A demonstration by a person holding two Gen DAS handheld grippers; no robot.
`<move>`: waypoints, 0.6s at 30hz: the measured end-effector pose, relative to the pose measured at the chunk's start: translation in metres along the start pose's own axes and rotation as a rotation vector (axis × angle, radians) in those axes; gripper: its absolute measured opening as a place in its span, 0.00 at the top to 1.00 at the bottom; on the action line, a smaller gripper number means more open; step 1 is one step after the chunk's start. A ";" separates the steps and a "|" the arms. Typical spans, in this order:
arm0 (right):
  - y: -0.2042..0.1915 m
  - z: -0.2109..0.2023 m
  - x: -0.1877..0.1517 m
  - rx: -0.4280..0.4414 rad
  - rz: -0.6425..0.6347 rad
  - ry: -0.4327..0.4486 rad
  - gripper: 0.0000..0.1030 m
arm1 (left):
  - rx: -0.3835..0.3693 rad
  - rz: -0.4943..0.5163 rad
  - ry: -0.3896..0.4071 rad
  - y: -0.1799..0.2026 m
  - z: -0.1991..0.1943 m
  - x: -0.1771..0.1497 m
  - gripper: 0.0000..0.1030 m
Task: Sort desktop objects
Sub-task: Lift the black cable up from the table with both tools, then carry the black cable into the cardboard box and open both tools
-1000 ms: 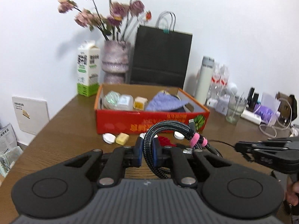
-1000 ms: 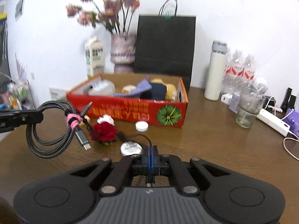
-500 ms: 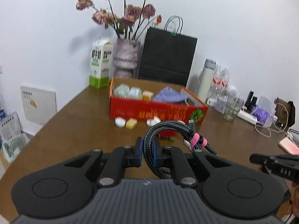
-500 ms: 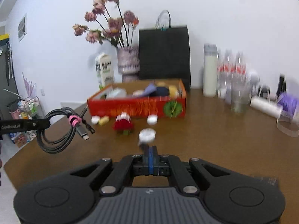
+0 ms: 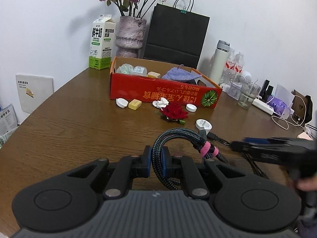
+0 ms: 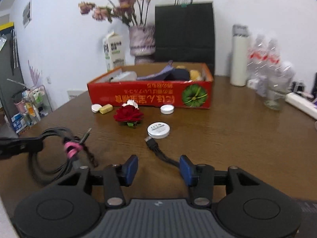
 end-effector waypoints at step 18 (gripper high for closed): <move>-0.014 -0.043 0.018 -0.039 0.090 0.136 0.99 | -0.013 0.025 0.127 0.002 -0.008 0.044 0.90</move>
Point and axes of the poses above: each gripper's, at about its wrist camera, not at the fingertips, and z roughly the way its jaws point, y to its right, x to its top, the point moved 1 cm from there along z, roughly the way its jaws point, and after that the axes turned 5 degrees about z, right-handed, at the moved point
